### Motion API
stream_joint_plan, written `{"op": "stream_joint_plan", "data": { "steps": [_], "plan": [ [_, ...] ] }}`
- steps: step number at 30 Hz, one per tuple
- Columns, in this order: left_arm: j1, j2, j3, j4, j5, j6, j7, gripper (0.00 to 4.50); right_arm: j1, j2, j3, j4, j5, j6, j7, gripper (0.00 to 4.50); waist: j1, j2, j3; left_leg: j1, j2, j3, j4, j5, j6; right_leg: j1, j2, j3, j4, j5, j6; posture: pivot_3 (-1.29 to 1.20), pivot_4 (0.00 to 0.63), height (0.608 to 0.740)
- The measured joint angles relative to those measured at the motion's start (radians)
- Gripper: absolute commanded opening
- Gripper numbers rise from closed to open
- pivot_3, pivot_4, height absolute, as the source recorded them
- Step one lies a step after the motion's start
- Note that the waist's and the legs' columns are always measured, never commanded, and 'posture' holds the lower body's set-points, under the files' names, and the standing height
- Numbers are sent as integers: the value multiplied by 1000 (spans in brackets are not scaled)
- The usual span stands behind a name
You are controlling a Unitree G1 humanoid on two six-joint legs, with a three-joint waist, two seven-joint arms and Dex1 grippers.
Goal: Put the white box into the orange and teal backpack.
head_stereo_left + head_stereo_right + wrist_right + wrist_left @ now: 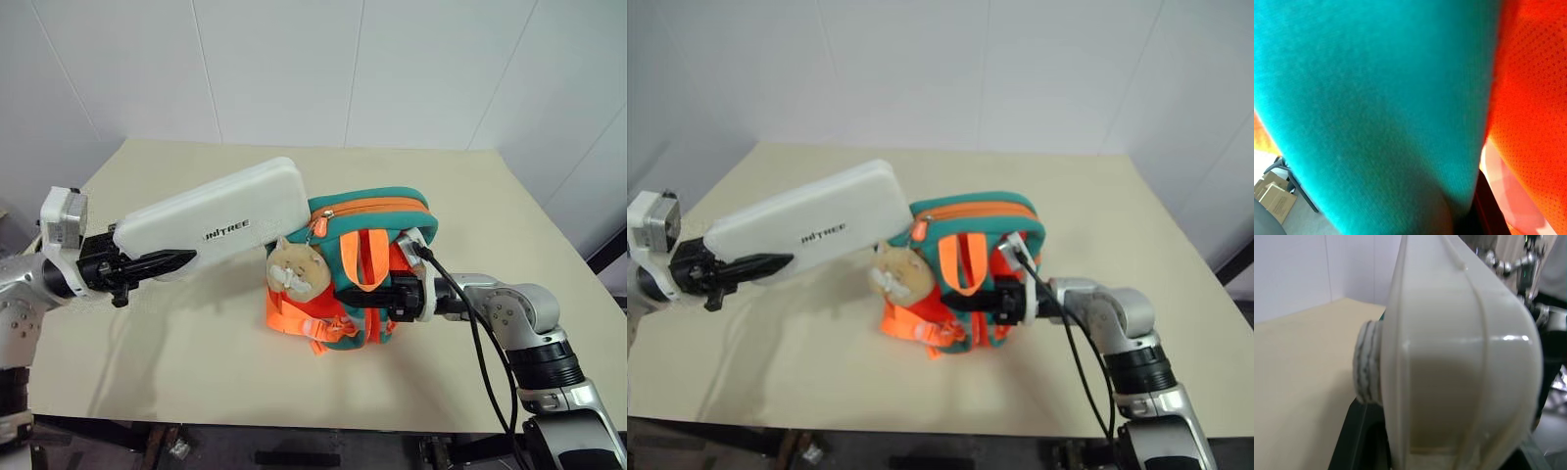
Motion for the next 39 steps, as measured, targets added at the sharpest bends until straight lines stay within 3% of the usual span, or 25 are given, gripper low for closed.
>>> {"op": "stream_joint_plan", "data": {
  "steps": [8, 15, 20, 29, 39],
  "plan": [
    [-114, 46, -100, 212, 161, -210, -127, 1314, 0, 10, 0, 5, -15, -1, -1, 72, 0, 0, 0, 0, 0, 0, 0, 0, 0, 0, 0, 0, 0, 0, 0, 0, 150, 740],
    [-164, 46, -131, 267, 207, -249, -149, 1314, 1, 14, -5, 5, -20, 0, -3, 72, 7, 0, 0, 0, 0, 0, 1, 0, 0, 0, 0, 0, 1, 0, 0, 0, 150, 740],
    [-267, 42, -181, 360, 317, -377, -142, 1314, 1, 9, -22, 3, -18, 4, -4, 72, 22, 0, 0, 0, 0, 0, 3, 0, 0, 0, 0, 0, 2, 0, 0, 0, 150, 740],
    [-460, -73, -230, 568, 438, -543, -112, 1314, -21, -61, -45, -21, 39, 95, 44, 72, 44, 1, 1, -2, 0, 0, 2, 0, 1, -1, 0, -1, 1, 0, 0, 0, 150, 740],
    [-582, -136, -202, 719, 427, -526, -164, 1314, -30, -191, -80, -94, 178, 267, 128, 72, 45, 2, 2, -4, 0, -1, 3, 0, 1, -2, 0, -2, 1, 0, 1, 0, 150, 740]
  ]
}}
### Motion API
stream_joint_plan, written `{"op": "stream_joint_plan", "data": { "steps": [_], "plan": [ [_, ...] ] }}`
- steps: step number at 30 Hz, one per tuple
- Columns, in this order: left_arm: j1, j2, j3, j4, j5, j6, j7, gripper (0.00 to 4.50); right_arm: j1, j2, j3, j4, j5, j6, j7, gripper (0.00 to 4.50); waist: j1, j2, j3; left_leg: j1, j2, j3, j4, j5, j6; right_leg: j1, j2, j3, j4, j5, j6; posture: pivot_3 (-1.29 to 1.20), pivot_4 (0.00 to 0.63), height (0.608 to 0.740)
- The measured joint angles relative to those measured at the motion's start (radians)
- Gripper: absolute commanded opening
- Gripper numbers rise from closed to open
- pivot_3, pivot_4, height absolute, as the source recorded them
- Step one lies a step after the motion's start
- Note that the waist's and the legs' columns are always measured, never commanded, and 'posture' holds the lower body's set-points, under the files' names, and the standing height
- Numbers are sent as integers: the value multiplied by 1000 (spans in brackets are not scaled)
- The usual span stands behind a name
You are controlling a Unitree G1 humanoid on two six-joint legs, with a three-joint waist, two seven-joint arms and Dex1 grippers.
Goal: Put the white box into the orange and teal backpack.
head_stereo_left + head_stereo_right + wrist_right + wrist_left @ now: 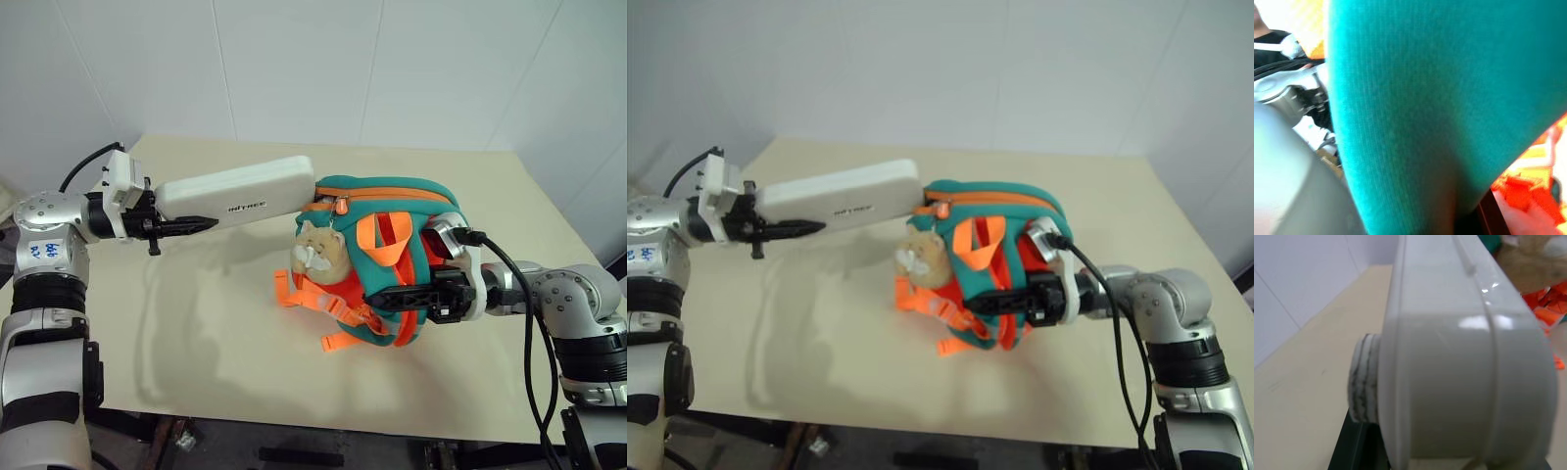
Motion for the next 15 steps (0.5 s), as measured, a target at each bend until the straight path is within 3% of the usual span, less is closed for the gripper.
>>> {"op": "stream_joint_plan", "data": {
  "steps": [8, 15],
  "plan": [
    [-30, -46, -15, 27, -1, 49, -7, 1314, -9, -3, 19, -9, -1, -1, 20, 72, -4, 0, 0, 0, 0, 0, 1, 0, 0, 0, 0, 0, 1, 0, 0, 0, 150, 740],
    [6, -47, 11, -148, -86, 214, -5, 1314, -8, 15, 19, -9, -1, -3, 8, 72, -23, 0, 0, 0, 0, 0, 0, 1, -1, 0, 0, 0, 1, 0, 0, 0, 150, 740]
  ]
}}
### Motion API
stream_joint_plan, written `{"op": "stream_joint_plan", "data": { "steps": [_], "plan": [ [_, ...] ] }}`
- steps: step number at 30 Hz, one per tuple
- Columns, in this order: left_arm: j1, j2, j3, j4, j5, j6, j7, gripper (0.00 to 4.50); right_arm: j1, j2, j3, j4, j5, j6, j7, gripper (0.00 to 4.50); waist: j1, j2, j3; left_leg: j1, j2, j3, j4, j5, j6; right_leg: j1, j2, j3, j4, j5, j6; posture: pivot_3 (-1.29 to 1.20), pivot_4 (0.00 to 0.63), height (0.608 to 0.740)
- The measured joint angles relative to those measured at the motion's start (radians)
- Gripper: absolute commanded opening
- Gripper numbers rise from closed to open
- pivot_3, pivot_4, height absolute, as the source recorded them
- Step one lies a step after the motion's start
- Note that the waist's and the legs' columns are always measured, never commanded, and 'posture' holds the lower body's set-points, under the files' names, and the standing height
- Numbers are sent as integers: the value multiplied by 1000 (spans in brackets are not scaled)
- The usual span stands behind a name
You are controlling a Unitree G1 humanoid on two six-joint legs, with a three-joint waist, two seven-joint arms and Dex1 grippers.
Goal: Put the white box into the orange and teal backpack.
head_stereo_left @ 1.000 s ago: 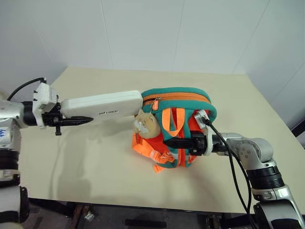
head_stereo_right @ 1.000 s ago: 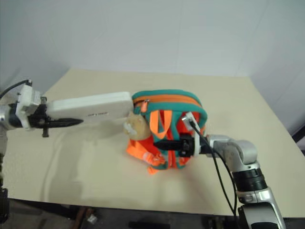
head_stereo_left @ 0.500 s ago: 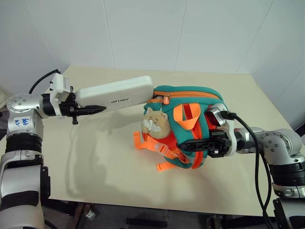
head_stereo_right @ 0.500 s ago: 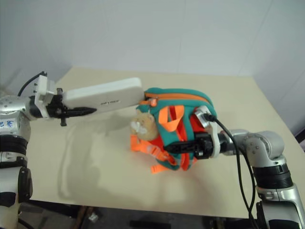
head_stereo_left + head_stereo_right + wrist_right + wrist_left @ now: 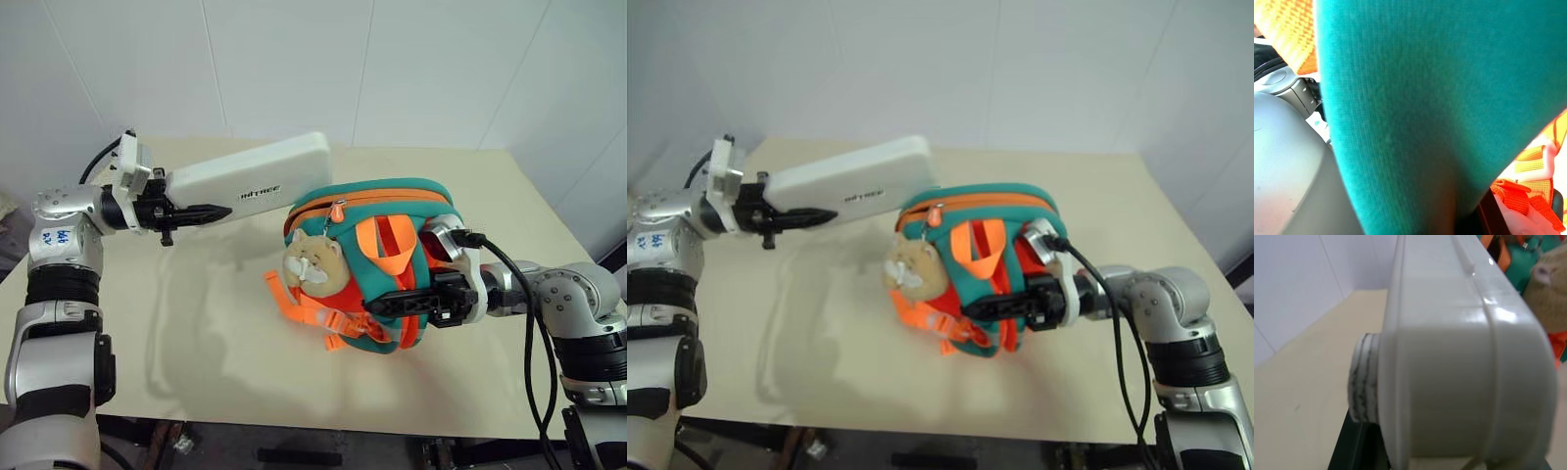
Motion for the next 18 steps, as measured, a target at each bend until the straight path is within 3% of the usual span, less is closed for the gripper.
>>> {"op": "stream_joint_plan", "data": {
  "steps": [12, 18],
  "plan": [
    [187, 79, 153, -396, -272, 486, 76, 1314, 3, 11, 0, 2, -5, -4, -9, 72, -2, 0, 0, 0, 0, -1, 2, 0, 0, 1, 0, 0, 2, 0, 0, 0, 150, 740],
    [275, 117, 150, -498, -291, 549, 80, 1314, 3, 15, 0, 9, -10, -8, -7, 72, -1, 0, 0, 0, 0, -1, 2, 0, 0, 1, 0, -1, 2, 0, 0, 0, 150, 740]
  ]
}}
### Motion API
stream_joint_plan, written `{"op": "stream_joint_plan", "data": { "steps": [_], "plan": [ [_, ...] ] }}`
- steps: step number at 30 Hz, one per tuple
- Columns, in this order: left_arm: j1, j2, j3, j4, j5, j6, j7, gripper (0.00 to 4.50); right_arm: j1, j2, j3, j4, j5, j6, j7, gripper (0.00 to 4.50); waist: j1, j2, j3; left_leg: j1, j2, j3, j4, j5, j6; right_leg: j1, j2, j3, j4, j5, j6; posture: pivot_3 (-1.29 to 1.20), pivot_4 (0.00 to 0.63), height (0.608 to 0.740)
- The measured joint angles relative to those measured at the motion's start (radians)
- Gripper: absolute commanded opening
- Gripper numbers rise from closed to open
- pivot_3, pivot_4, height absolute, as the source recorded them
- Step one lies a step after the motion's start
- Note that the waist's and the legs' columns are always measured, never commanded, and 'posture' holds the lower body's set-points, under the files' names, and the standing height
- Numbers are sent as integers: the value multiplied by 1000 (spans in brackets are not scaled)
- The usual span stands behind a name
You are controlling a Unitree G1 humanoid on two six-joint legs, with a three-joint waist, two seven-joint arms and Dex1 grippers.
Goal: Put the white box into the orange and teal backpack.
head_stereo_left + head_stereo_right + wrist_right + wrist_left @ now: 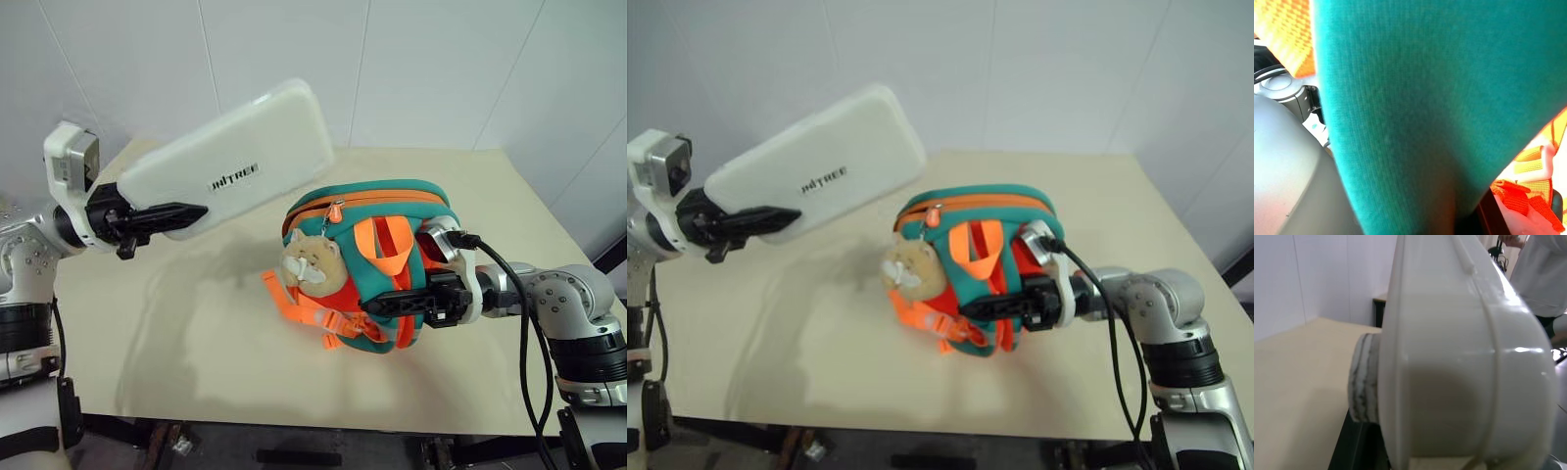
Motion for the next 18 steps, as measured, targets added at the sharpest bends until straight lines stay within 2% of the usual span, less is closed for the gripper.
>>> {"op": "stream_joint_plan", "data": {
  "steps": [10, 18],
  "plan": [
    [33, 43, -79, 70, 137, -217, -61, 1314, 0, 3, 0, 3, -1, -3, 2, 72, 0, 0, 0, 0, 0, 0, -1, 0, 0, 0, 0, 0, -1, 0, 0, 0, 150, 740],
    [-54, 64, -169, 277, 274, -487, -79, 1314, 0, 12, 2, 5, -2, -3, -5, 72, 5, 0, 0, 0, 0, 0, 1, 0, 0, 1, 0, 0, 0, 0, 0, 0, 150, 740]
  ]
}}
